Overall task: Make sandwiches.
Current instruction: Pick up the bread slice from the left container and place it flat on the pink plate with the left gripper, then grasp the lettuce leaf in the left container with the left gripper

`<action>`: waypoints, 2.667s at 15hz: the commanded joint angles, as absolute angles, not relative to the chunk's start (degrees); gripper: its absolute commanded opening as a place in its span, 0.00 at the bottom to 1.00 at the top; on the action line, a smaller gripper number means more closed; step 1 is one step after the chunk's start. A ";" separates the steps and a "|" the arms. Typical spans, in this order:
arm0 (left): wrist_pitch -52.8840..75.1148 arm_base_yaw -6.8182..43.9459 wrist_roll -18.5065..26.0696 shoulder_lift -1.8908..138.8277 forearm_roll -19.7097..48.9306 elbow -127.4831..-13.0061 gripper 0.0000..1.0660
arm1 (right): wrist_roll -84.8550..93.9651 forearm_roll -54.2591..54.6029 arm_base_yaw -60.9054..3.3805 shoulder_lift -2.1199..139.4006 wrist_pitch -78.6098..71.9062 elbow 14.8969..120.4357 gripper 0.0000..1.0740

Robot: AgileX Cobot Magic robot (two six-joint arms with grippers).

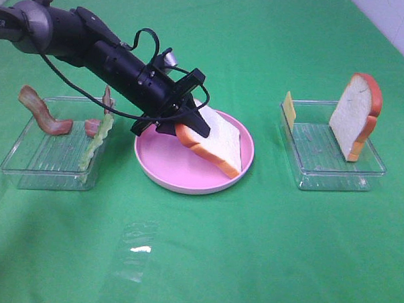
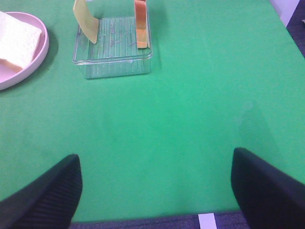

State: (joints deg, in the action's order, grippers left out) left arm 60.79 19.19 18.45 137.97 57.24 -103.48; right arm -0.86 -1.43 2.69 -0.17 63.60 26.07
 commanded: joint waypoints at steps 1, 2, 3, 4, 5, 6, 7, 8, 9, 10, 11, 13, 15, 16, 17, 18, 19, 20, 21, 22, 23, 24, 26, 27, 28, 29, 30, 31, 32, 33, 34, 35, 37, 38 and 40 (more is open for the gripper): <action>59.99 19.54 18.05 138.03 58.04 -103.71 0.36 | -0.69 -1.60 2.75 -1.89 63.48 25.95 0.76; 59.42 19.54 16.84 138.03 57.93 -103.71 0.59 | -0.69 -1.60 2.75 -1.89 63.48 25.95 0.76; 59.82 19.54 16.84 138.03 57.58 -103.71 0.82 | -0.69 -1.60 2.75 -1.89 63.48 25.95 0.76; 59.93 19.54 16.84 137.97 57.47 -103.76 0.84 | -0.69 -1.60 2.75 -1.89 63.48 25.95 0.76; 60.73 19.54 16.73 137.97 57.01 -104.28 0.84 | -0.69 -1.60 2.75 -1.89 63.48 25.95 0.76; 61.71 19.54 15.58 137.97 56.09 -105.37 0.84 | -0.69 -1.60 2.75 -1.89 63.48 25.95 0.76; 62.91 19.54 13.52 137.97 53.74 -107.43 0.84 | -0.69 -1.60 2.75 -1.89 63.48 25.95 0.76; 64.17 19.54 10.31 137.97 50.31 -109.78 0.84 | -0.69 -1.60 2.75 -1.89 63.48 25.95 0.76; 65.72 19.54 6.88 137.97 46.75 -112.07 0.84 | -0.69 -1.60 2.75 -1.89 63.48 25.95 0.76; 66.46 19.54 5.04 137.97 44.86 -113.27 0.83 | -0.69 -1.60 2.75 -1.89 63.48 25.95 0.76; 71.33 19.94 0.34 137.97 38.45 -117.00 0.83 | -0.69 -1.60 2.75 -1.89 63.48 25.95 0.76; 75.63 20.68 -1.66 137.97 31.91 -119.81 0.83 | -0.69 -1.60 2.75 -1.89 63.48 25.95 0.76; 75.57 23.03 -2.18 136.99 26.01 -122.21 0.83 | -0.69 -1.60 2.75 -1.89 63.48 25.95 0.76; 75.57 24.35 -2.12 136.42 24.58 -122.56 0.83 | -0.69 -1.60 2.75 -1.89 63.48 25.95 0.76; 75.57 25.32 -2.18 135.56 23.32 -122.56 0.83 | -0.69 -1.60 2.75 -1.89 63.48 25.95 0.76; 75.46 25.78 -2.23 135.22 22.75 -122.56 0.83 | -0.69 -1.60 2.75 -1.89 63.48 25.95 0.76; 75.46 26.99 -3.61 132.07 19.02 -122.56 0.83 | -0.69 -1.60 2.75 -1.89 63.48 25.95 0.76; 75.46 26.99 -3.61 132.07 19.02 -122.56 0.83 | -0.69 -1.60 2.75 -1.89 63.48 25.95 0.76; 75.46 27.90 -5.67 127.94 13.64 -122.38 0.83 | -0.69 -1.60 2.75 -1.89 63.48 25.95 0.76; 75.46 28.19 -6.36 125.48 11.12 -121.70 0.83 | -0.69 -1.60 2.75 -1.89 63.48 25.95 0.76; 75.46 28.19 -7.05 122.73 9.28 -119.98 0.83 | -0.69 -1.60 2.75 -1.89 63.48 25.95 0.76; 75.46 28.19 -7.45 121.30 8.08 -118.43 0.83 | -0.69 -1.60 2.75 -1.89 63.48 25.95 0.76; 75.40 27.90 -11.57 116.31 0.86 -110.07 0.83 | -0.69 -1.60 2.75 -1.89 63.48 25.95 0.76; 75.40 27.56 -13.64 114.42 -1.38 -106.17 0.83 | -0.69 -1.60 2.75 -1.89 63.48 25.95 0.76; 75.40 27.44 -14.61 113.62 -2.81 -101.81 0.83 | -0.69 -1.60 2.75 -1.89 63.48 25.95 0.76; 75.40 27.44 -14.84 113.85 -3.67 -100.10 0.83 | -0.69 -1.60 2.75 -1.89 63.48 25.95 0.76; 75.40 27.44 -15.81 114.36 -4.35 -98.72 0.83 | -0.69 -1.60 2.75 -1.89 63.48 25.95 0.76; 75.40 27.04 -16.56 114.94 -4.93 -98.20 0.83 | -0.69 -1.60 2.75 -1.89 63.48 25.95 0.76; 75.40 27.04 -16.62 115.51 -4.93 -98.09 0.83 | -0.69 -1.60 2.75 -1.89 63.48 25.95 0.76; 75.40 26.81 -16.62 116.25 -5.16 -98.09 0.83 | -0.69 -1.60 2.75 -1.89 63.48 25.95 0.76; 75.40 26.41 -16.90 117.63 -5.16 -98.09 0.83 | -0.69 -1.60 2.75 -1.89 63.48 25.95 0.76; 75.46 25.61 -17.02 118.89 -5.04 -98.09 0.83 | -0.69 -1.60 2.75 -1.89 63.48 25.95 0.76; 73.97 25.21 -16.27 122.04 -5.04 -98.09 0.83 | -0.69 -1.60 2.75 -1.89 63.48 25.95 0.76; 73.51 25.21 -16.16 123.01 -5.04 -98.09 0.83 | -0.69 -1.60 2.75 -1.89 63.48 25.95 0.76; 73.17 25.27 -16.16 124.62 -5.10 -98.09 0.83 | -0.69 -1.60 2.75 -1.89 63.48 25.95 0.76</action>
State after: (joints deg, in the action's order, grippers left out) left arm 69.84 25.10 -16.10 124.22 -4.98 -98.43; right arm -0.86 -1.43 2.69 -0.17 63.60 26.07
